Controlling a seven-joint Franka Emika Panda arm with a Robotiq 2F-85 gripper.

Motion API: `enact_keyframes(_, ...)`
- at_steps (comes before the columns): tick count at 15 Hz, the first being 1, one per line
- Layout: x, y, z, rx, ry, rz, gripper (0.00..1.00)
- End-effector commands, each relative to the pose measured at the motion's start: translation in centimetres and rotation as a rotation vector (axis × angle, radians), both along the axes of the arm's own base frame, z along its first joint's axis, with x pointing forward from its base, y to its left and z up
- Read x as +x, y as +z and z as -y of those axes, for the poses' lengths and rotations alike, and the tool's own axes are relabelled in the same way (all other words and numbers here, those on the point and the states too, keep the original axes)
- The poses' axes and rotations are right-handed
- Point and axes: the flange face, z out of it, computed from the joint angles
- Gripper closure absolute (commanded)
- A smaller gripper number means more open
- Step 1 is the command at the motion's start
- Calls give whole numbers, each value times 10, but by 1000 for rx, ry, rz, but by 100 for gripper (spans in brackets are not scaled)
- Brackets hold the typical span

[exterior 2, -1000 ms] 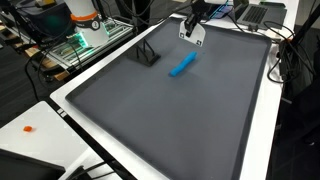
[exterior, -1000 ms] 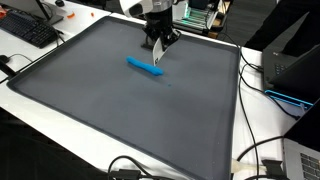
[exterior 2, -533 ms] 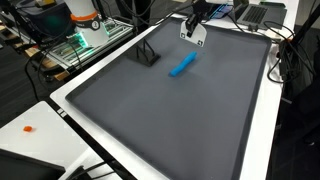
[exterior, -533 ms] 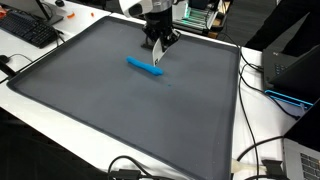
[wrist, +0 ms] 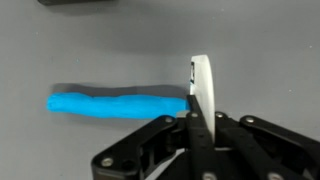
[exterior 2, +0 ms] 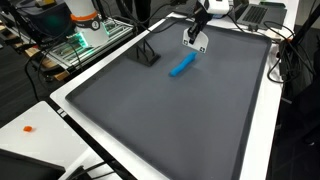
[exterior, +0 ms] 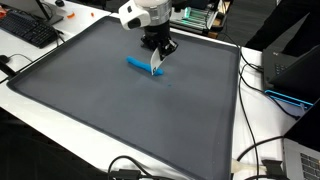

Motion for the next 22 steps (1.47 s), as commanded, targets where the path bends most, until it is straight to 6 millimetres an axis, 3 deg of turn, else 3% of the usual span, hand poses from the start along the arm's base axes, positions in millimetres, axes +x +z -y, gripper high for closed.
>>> enact_keyframes(1, 6, -14, 3, -28, 6, 24, 99)
enact_keyframes(22, 13, -58, 6, -69, 38, 67, 99)
